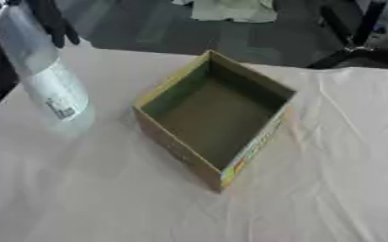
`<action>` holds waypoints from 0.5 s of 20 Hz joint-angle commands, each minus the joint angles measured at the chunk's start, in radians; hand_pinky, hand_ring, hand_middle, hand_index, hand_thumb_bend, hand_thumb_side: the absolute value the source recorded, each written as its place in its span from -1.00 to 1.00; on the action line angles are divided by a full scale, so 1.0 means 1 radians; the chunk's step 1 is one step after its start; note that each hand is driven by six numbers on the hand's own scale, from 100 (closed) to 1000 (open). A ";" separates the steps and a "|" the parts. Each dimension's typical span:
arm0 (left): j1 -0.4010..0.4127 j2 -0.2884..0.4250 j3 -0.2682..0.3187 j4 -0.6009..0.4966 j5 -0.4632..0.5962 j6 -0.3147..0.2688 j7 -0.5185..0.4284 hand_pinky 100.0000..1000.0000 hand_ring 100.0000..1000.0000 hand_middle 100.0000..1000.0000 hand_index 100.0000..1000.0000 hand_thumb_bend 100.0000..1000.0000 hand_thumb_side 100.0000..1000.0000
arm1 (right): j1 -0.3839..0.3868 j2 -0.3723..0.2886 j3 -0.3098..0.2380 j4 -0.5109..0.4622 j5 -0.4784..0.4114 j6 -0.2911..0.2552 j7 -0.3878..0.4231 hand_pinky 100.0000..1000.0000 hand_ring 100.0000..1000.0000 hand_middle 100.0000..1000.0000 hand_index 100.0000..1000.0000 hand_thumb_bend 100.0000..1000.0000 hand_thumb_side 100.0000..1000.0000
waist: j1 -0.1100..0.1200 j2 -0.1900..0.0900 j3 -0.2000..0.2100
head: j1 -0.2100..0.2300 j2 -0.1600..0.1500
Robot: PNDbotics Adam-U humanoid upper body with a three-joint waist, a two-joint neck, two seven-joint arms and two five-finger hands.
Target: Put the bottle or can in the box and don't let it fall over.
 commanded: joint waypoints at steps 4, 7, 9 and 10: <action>-0.099 -0.012 -0.018 0.011 0.024 0.009 0.016 -0.13 -0.61 -0.42 -0.84 -1.00 0.04 | 0.010 -0.045 -0.016 -0.012 -0.026 -0.008 0.005 0.89 1.00 1.00 0.82 -1.00 0.05 | 0.022 -0.036 -0.024 | 0.001 0.012; -0.137 -0.032 -0.027 0.045 0.028 0.017 0.021 -0.14 -0.61 -0.42 -0.84 -1.00 0.03 | 0.008 -0.055 -0.016 -0.012 -0.036 -0.007 0.010 0.89 1.00 1.00 0.82 -1.00 0.05 | 0.032 -0.040 -0.038 | 0.000 0.016; -0.158 -0.050 -0.032 0.065 0.032 0.025 0.020 -0.15 -0.62 -0.42 -0.84 -1.00 0.03 | 0.006 -0.061 -0.016 -0.012 -0.043 -0.007 0.014 0.89 1.00 1.00 0.82 -1.00 0.05 | 0.037 -0.043 -0.048 | -0.001 0.023; -0.168 -0.060 -0.034 0.072 0.035 0.030 0.019 -0.16 -0.62 -0.42 -0.84 -1.00 0.03 | 0.005 -0.064 -0.016 -0.012 -0.047 -0.007 0.017 0.89 1.00 1.00 0.82 -1.00 0.05 | 0.040 -0.043 -0.054 | 0.000 0.025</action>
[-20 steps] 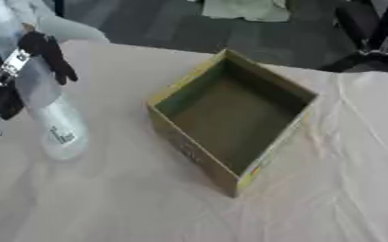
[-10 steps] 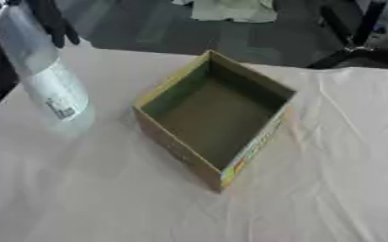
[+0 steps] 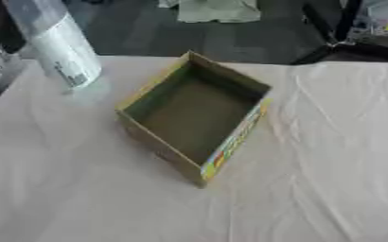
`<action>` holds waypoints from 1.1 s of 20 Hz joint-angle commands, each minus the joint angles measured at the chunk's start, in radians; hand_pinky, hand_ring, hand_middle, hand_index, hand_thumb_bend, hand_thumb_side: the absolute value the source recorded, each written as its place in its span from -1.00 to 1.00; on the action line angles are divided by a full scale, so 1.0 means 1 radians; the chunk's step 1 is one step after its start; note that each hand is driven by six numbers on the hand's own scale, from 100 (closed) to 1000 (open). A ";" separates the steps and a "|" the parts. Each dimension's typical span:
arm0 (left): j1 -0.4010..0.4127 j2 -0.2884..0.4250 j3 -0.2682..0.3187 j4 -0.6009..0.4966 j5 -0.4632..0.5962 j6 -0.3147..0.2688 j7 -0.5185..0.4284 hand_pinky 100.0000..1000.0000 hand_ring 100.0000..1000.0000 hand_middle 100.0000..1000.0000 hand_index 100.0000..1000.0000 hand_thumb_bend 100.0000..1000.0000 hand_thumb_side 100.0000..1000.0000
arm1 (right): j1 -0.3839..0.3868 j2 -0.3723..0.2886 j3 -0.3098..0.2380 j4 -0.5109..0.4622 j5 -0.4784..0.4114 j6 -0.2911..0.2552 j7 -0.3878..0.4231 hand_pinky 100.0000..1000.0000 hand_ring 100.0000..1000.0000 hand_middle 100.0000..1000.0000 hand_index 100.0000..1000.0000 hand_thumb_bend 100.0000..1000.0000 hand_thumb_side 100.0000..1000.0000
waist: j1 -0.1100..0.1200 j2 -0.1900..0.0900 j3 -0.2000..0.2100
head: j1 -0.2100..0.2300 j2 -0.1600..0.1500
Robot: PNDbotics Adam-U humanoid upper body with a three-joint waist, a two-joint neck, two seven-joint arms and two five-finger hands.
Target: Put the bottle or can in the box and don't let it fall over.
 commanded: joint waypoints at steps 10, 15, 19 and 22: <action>-0.094 -0.069 -0.018 0.055 0.007 0.036 0.008 -0.17 -0.63 -0.42 -0.83 -1.00 0.04 | -0.031 -0.043 0.000 -0.012 -0.029 -0.011 0.034 0.89 1.00 1.00 0.82 -1.00 0.05 | 0.020 -0.009 -0.073 | 0.025 -0.013; -0.097 -0.089 -0.030 0.060 -0.017 0.041 -0.010 -0.16 -0.62 -0.41 -0.83 -1.00 0.04 | -0.045 -0.037 0.009 -0.012 -0.019 -0.017 0.039 0.89 1.00 1.00 0.82 -1.00 0.04 | 0.024 0.003 -0.093 | 0.033 -0.023; -0.093 -0.103 -0.041 0.060 -0.032 0.041 -0.021 -0.12 -0.60 -0.39 -0.83 -1.00 0.04 | -0.057 -0.031 0.012 -0.012 -0.013 -0.021 0.041 0.89 1.00 1.00 0.82 -1.00 0.04 | 0.024 0.016 -0.105 | 0.032 -0.030; -0.087 -0.121 -0.056 0.059 -0.065 0.019 -0.037 -0.07 -0.58 -0.39 -0.83 -1.00 0.03 | -0.074 -0.024 0.017 -0.012 -0.007 -0.022 0.043 0.89 1.00 1.00 0.82 -1.00 0.04 | 0.026 0.031 -0.114 | 0.032 -0.037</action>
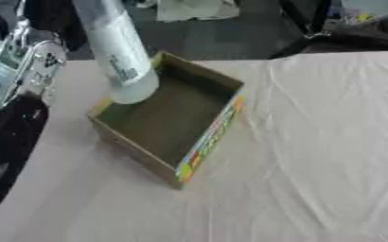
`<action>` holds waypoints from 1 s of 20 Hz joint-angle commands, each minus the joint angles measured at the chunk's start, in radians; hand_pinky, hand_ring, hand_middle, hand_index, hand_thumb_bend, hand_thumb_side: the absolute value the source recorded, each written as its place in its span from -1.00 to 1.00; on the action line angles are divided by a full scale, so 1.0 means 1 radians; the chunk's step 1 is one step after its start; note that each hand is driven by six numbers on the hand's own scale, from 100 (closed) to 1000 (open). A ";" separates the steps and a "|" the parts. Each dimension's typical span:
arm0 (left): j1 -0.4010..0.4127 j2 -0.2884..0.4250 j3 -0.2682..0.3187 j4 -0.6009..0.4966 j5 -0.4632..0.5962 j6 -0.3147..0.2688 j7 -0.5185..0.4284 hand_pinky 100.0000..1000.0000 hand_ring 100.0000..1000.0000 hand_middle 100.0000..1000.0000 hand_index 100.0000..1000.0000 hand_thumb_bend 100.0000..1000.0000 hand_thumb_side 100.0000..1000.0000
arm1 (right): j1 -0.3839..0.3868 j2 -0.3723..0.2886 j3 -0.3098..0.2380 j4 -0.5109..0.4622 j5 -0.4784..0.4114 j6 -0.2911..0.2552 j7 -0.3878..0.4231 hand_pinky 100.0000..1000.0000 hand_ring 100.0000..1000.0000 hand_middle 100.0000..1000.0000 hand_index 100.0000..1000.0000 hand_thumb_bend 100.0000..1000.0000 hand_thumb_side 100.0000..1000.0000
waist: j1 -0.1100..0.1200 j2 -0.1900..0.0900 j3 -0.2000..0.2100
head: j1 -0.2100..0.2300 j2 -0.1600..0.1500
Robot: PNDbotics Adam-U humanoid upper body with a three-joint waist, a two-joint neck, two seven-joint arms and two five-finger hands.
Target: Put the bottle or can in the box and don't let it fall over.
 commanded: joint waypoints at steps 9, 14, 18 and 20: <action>0.015 -0.019 -0.038 0.036 -0.071 -0.097 -0.079 0.00 -0.54 -0.35 -0.83 -1.00 0.03 | -0.030 0.005 0.008 -0.012 0.026 0.017 0.004 0.89 1.00 1.00 0.82 -1.00 0.06 | 0.002 0.006 -0.002 | 0.001 -0.025; 0.022 -0.031 -0.048 0.071 -0.077 -0.120 -0.127 0.19 -0.41 -0.29 -0.83 -1.00 0.04 | -0.038 0.010 0.012 -0.012 0.034 0.027 0.004 0.89 1.00 1.00 0.82 -1.00 0.06 | 0.002 0.015 -0.003 | -0.002 -0.026; 0.027 -0.035 -0.050 0.094 -0.068 -0.139 -0.156 0.36 -0.29 -0.25 -0.82 -1.00 0.06 | -0.043 0.014 0.013 -0.012 0.038 0.030 0.004 0.89 1.00 1.00 0.82 -1.00 0.06 | 0.002 0.021 -0.004 | -0.004 -0.026; 0.029 -0.038 -0.051 0.107 -0.064 -0.149 -0.173 0.40 -0.26 -0.24 -0.82 -1.00 0.06 | -0.047 0.017 0.015 -0.012 0.042 0.034 0.004 0.89 1.00 1.00 0.82 -1.00 0.06 | 0.002 0.026 -0.003 | -0.005 -0.027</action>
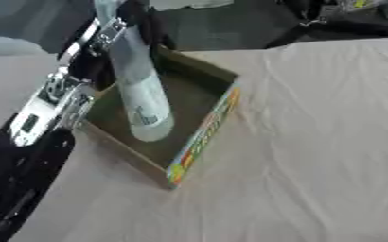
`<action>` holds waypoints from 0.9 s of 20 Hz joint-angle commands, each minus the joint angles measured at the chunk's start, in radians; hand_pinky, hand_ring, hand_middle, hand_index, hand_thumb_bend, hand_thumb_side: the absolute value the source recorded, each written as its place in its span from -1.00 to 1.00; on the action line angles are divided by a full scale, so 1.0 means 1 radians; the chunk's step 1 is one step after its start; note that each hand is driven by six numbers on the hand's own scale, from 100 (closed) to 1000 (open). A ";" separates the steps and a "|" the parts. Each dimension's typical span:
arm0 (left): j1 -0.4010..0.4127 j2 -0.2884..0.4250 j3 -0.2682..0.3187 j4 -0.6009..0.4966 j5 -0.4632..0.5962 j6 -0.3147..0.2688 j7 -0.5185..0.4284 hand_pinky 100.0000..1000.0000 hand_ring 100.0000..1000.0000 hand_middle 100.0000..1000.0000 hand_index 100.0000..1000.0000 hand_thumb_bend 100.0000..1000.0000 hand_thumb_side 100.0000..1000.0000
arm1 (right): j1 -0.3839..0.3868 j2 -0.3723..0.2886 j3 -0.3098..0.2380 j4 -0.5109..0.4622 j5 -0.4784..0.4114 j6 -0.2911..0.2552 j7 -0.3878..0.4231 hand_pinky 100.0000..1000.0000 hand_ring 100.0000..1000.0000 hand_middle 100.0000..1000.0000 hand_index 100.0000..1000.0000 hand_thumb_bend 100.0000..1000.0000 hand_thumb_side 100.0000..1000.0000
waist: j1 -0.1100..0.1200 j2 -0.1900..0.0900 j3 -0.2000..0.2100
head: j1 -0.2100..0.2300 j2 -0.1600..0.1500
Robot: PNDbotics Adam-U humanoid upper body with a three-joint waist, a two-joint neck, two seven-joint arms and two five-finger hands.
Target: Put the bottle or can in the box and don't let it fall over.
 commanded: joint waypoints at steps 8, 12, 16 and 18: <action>-0.010 0.007 0.002 0.030 0.011 -0.038 -0.075 1.00 0.10 0.05 -0.66 -1.00 0.10 | -0.011 0.003 0.004 -0.012 0.018 0.011 -0.003 0.89 1.00 1.00 0.82 -1.00 0.06 | -0.008 -0.007 -0.001 | -0.003 -0.015; -0.004 0.016 -0.004 0.036 -0.035 -0.045 -0.114 1.00 0.43 0.34 -0.43 -1.00 0.11 | -0.012 0.004 0.006 -0.012 0.020 0.010 -0.004 0.89 1.00 1.00 0.82 -1.00 0.06 | -0.008 -0.007 0.002 | -0.005 -0.012; 0.006 0.029 -0.008 0.032 -0.095 -0.053 -0.169 1.00 0.75 0.75 -0.07 -1.00 0.04 | -0.008 0.004 0.004 -0.012 0.021 0.010 -0.007 0.89 1.00 1.00 0.82 -1.00 0.06 | -0.009 -0.010 0.009 | -0.009 -0.010; 0.012 0.032 -0.010 0.028 -0.122 -0.057 -0.198 1.00 0.90 0.88 0.02 -1.00 0.11 | -0.006 0.003 0.003 -0.012 0.021 0.010 -0.008 0.89 1.00 1.00 0.82 -1.00 0.06 | -0.009 -0.013 0.010 | -0.011 -0.010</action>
